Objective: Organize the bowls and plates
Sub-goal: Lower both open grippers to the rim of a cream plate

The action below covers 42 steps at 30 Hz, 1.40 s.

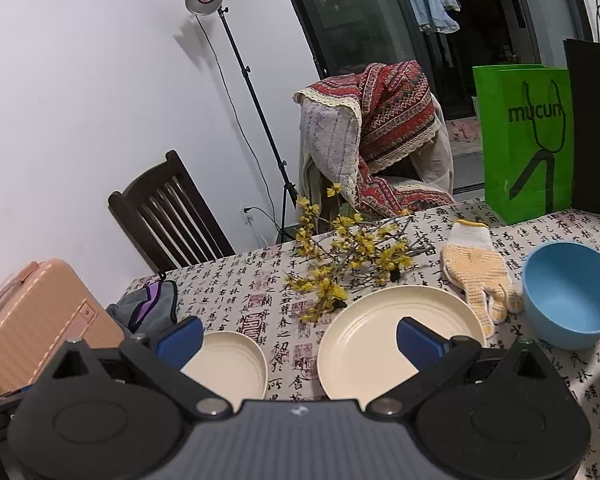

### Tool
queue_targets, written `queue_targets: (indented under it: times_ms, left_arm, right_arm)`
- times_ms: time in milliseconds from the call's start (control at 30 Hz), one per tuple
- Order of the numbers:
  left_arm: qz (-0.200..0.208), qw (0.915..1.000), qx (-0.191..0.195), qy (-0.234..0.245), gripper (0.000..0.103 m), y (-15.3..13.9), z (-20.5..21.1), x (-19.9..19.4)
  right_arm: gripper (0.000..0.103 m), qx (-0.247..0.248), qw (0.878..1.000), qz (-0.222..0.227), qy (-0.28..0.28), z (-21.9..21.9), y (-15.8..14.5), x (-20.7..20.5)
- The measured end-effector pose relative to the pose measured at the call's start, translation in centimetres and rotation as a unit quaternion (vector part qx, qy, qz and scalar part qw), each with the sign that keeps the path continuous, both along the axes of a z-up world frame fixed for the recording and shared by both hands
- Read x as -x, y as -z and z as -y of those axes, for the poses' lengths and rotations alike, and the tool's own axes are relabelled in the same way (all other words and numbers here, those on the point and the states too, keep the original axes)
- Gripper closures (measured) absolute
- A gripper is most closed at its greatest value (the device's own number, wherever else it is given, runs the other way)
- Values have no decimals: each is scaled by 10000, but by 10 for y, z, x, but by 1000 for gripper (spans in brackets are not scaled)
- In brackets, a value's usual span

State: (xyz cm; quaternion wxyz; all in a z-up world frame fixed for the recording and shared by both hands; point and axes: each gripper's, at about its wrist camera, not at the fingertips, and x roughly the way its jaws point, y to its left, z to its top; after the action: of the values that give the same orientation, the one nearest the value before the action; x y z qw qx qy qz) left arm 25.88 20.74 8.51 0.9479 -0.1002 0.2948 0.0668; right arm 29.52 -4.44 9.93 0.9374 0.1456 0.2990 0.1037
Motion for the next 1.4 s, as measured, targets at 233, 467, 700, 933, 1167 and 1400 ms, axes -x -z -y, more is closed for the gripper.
queue_targets:
  times_ms: [233,467,700,933,1167,1400]
  left_arm:
    - [109,9999,88,-70,0,13,-12,-6]
    - [51,9997,202,-128,0,18,-23,-10]
    - [71,9993,233,-266,0,19,-31,-10]
    - [39,9989,245,-395,0,23,-36,-14]
    - [-75,9987,199,-458,0,30,-38,-21]
    - [-220,9984,231,-472,0,37,-41,-26]
  right_arm:
    - [0,120,9999,-61,-42,-10,13,-12]
    - [0,243,9997,-22,-57,-16,23,-18]
    - [0,325,9994,-1,-82,-22,30,-17]
    - [0,533,9985,-12,-131,-31,40,-21]
    - [0,635,9978,-47,-187,-42,50,-28]
    - [0,649,9975,-111,-268,-53,61,-36]
